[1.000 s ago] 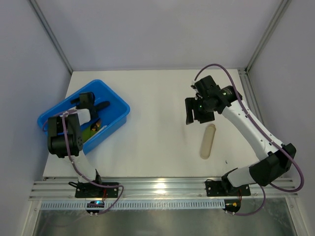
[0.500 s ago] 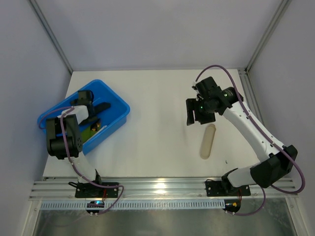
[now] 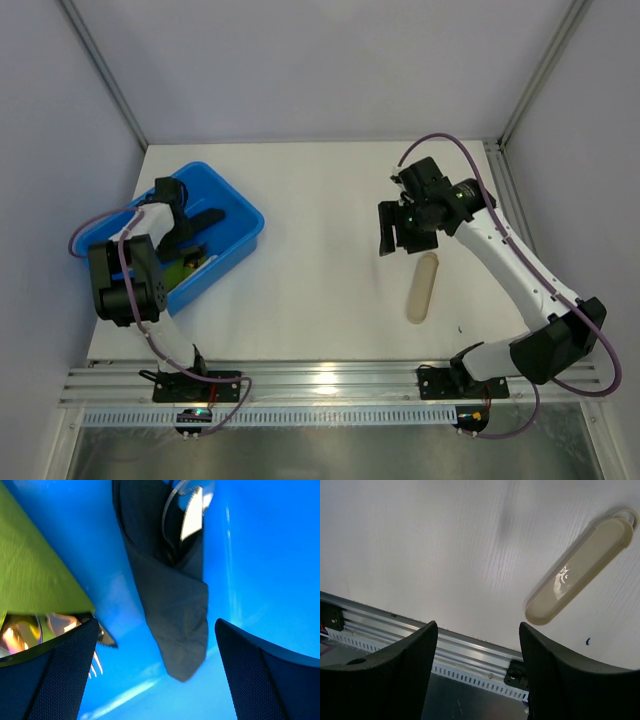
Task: Place the utensils on the paper napkin and roll it up
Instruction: Place the utensils in the bin, then reset both arms
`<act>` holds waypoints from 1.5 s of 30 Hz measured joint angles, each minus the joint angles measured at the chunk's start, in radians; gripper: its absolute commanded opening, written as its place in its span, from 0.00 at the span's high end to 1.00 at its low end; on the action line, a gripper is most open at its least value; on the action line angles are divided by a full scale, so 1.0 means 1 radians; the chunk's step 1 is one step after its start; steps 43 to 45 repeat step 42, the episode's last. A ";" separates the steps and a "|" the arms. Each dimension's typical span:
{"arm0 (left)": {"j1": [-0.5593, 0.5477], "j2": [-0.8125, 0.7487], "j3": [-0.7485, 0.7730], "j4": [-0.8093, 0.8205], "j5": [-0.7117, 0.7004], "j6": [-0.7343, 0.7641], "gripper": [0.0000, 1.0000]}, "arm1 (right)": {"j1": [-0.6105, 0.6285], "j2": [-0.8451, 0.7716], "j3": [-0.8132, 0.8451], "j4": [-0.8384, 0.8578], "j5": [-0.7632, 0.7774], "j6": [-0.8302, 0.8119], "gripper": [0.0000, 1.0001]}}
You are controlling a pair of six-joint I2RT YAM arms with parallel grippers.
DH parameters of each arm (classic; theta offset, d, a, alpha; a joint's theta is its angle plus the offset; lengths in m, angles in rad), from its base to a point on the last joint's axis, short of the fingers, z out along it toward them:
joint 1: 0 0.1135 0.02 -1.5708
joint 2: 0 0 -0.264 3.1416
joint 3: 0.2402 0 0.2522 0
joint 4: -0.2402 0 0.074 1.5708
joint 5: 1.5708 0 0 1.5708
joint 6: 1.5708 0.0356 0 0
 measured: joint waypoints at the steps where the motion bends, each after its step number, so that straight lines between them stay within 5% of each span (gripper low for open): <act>1: 0.000 -0.004 0.010 -0.015 0.004 -0.001 0.01 | 0.000 -0.003 -0.002 0.001 -0.001 0.000 0.30; 19: 0.000 -0.190 0.101 -0.031 0.072 0.113 0.01 | 0.000 -0.019 -0.022 0.026 -0.016 0.007 0.29; 21: 0.000 -0.215 0.123 -0.050 0.101 0.176 0.01 | 0.000 -0.019 -0.022 0.029 -0.015 0.007 0.25; 24: -0.002 -0.242 0.189 -0.082 0.154 0.304 0.01 | 0.000 -0.019 -0.022 0.033 -0.005 0.010 0.01; 27: -0.029 -0.286 0.244 -0.114 0.186 0.459 0.01 | 0.000 -0.019 -0.022 0.040 0.003 0.012 0.01; 31: -0.142 -0.365 0.249 -0.118 0.221 0.662 0.01 | 0.000 -0.018 -0.025 0.053 0.009 0.016 0.01; 40: -0.577 -0.325 0.331 -0.126 0.290 0.993 0.01 | 0.000 -0.023 -0.144 0.088 0.006 0.065 0.00; 45: -0.626 -0.340 0.300 -0.097 0.317 1.029 0.01 | 0.000 -0.044 -0.197 0.110 -0.003 0.077 0.01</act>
